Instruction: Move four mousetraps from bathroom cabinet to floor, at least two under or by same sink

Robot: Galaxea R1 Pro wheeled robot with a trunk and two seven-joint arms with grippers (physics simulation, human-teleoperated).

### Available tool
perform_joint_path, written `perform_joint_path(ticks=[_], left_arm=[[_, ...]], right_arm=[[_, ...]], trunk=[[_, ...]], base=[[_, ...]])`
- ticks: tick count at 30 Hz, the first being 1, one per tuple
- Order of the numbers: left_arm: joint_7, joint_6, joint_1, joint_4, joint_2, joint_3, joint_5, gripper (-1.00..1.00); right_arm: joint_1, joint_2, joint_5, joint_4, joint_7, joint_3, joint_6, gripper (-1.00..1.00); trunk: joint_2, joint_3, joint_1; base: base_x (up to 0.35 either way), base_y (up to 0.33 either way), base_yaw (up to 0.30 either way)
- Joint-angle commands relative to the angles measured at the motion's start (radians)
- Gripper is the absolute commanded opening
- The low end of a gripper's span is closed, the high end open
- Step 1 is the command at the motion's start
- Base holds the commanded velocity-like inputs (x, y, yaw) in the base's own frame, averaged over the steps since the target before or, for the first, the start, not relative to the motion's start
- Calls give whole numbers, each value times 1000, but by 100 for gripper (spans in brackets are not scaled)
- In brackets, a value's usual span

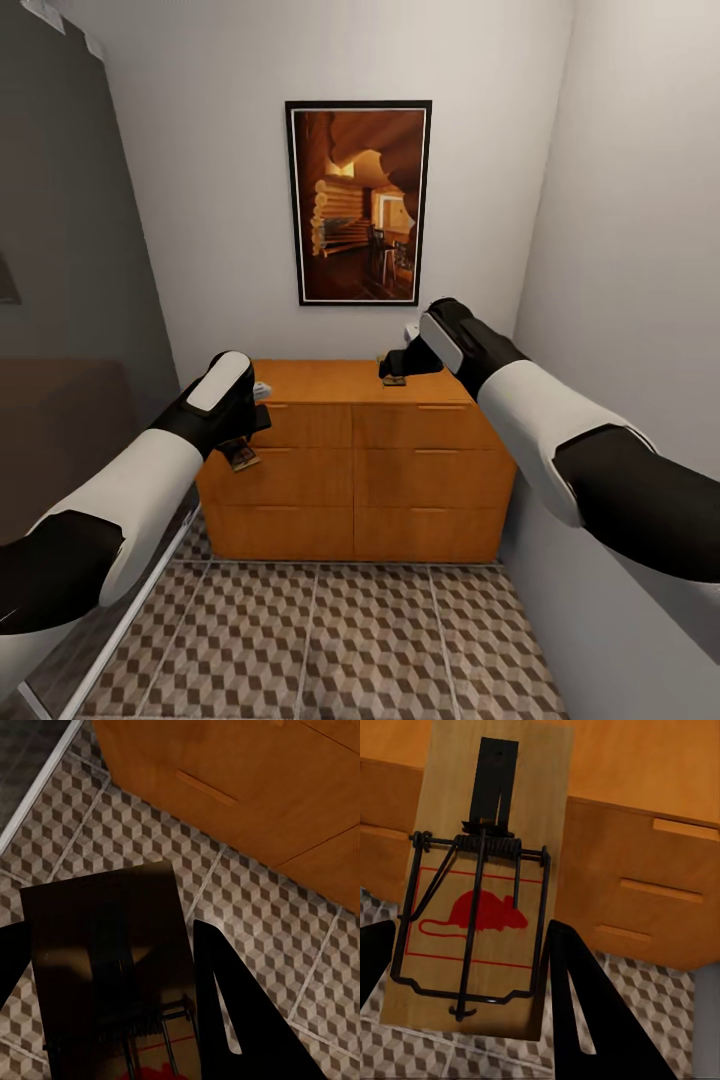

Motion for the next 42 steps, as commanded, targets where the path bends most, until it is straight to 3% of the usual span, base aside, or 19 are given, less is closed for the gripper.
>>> perform_joint_path(ticks=[1,14,27,36,42], left_arm=[[9,12,-1,-1,2,-6,6,-100],[8,8,0,-1,1,-6,7,-100],[8,11,7,9,1,-6,9,-100],[8,9,73,-11,2,-6,8,-100],[8,6,131,-70,6,-6,7,-100]], right_arm=[[2,0,-14,1,-10,6,1,-100],[20,11,-16,51,-10,7,-1,-100],[51,18,-24,90,-12,7,0,-100],[121,21,-25,88,-13,7,0,-100],[183,19,-24,70,-10,6,-2,-100]], trunk=[[-1,-1,0],[-1,-1,0],[90,40,-50],[153,68,-84],[195,87,-107]], base=[[-3,2,0],[0,0,0],[0,0,0],[0,0,0],[0,0,0]])
